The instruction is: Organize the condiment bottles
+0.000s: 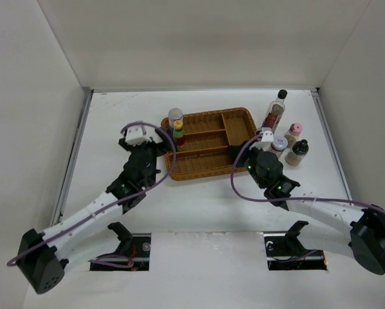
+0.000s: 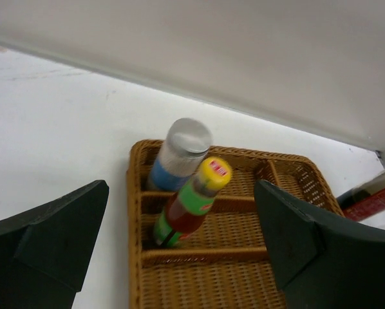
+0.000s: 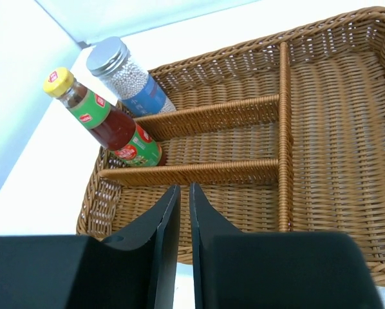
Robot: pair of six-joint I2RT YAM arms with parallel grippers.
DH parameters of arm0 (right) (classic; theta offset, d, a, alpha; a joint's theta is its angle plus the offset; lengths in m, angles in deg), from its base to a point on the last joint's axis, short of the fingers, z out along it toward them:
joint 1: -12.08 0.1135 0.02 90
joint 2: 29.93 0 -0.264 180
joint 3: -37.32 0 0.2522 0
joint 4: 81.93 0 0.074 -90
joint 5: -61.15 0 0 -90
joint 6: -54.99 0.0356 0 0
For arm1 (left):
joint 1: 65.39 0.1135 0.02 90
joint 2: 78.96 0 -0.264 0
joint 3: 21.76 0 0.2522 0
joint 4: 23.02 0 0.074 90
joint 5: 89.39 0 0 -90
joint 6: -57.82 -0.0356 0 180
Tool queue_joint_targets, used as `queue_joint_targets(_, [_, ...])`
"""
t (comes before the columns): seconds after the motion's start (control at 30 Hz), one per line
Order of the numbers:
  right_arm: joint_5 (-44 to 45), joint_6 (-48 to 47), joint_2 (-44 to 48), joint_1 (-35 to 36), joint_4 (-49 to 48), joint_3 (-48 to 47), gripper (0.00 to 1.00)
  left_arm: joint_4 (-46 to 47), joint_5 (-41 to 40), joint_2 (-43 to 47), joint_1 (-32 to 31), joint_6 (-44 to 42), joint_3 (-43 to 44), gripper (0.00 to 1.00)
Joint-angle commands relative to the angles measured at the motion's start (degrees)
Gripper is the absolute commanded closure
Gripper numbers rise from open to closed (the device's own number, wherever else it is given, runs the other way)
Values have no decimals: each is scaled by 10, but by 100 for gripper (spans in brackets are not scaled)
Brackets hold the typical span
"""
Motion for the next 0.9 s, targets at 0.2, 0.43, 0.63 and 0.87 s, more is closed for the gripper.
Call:
queue_joint_targets(0.2, [15,-7,26,-6,4,-15,69,-3,-96,191,-46,134,-236,0])
queue_joint_targets(0.43, [53,-53,35,-89,156,-132,33,12,-84,213,-66,162,-296,0])
queue_joint_targets(0.63, [161,-111,-7,-180,272,-239,11,84,-47,202,-47,161,-331,0])
queue_joint_targets(0.87, [139,-127,-102,-267,328,-355,3,115,-17,227,-46,162,-359,0])
